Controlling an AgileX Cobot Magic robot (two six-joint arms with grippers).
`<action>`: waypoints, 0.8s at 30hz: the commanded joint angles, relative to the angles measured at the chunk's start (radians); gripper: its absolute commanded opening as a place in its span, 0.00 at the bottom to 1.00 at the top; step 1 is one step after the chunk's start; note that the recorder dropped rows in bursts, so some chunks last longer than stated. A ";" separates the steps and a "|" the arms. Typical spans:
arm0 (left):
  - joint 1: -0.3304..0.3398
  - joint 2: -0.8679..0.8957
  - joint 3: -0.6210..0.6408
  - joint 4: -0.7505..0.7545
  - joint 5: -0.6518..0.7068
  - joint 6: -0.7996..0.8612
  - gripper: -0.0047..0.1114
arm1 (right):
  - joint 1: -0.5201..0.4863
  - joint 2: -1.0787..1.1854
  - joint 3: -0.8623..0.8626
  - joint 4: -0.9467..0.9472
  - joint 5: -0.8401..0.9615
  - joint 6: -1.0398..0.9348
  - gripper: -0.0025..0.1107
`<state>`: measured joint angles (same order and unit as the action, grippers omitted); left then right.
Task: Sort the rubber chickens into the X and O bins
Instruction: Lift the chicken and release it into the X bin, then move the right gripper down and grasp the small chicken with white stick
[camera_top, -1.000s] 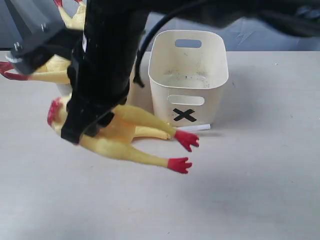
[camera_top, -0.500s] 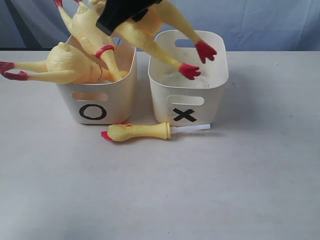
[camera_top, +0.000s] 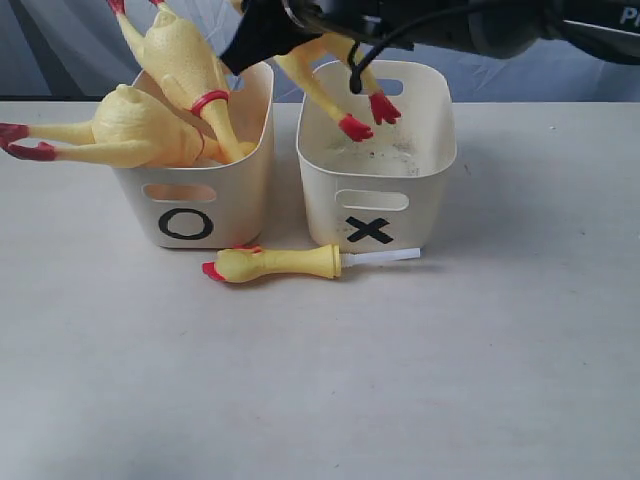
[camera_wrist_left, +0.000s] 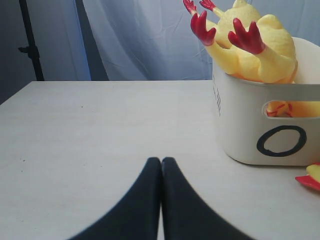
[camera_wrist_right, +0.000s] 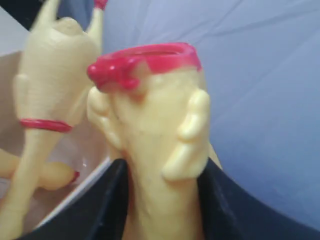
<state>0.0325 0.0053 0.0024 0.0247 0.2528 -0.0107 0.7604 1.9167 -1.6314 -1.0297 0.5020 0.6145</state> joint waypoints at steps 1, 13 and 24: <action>-0.004 -0.005 -0.002 0.003 -0.015 -0.004 0.04 | -0.091 0.017 0.012 0.028 -0.016 0.120 0.06; -0.004 -0.005 -0.002 0.003 -0.015 -0.004 0.04 | -0.143 0.006 0.012 0.207 -0.067 0.094 0.66; -0.004 -0.005 -0.002 0.003 -0.015 -0.004 0.04 | 0.032 -0.055 0.014 0.807 0.233 -1.079 0.51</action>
<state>0.0325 0.0053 0.0024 0.0247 0.2528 -0.0107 0.7454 1.8878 -1.6164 -0.4279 0.6434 -0.0875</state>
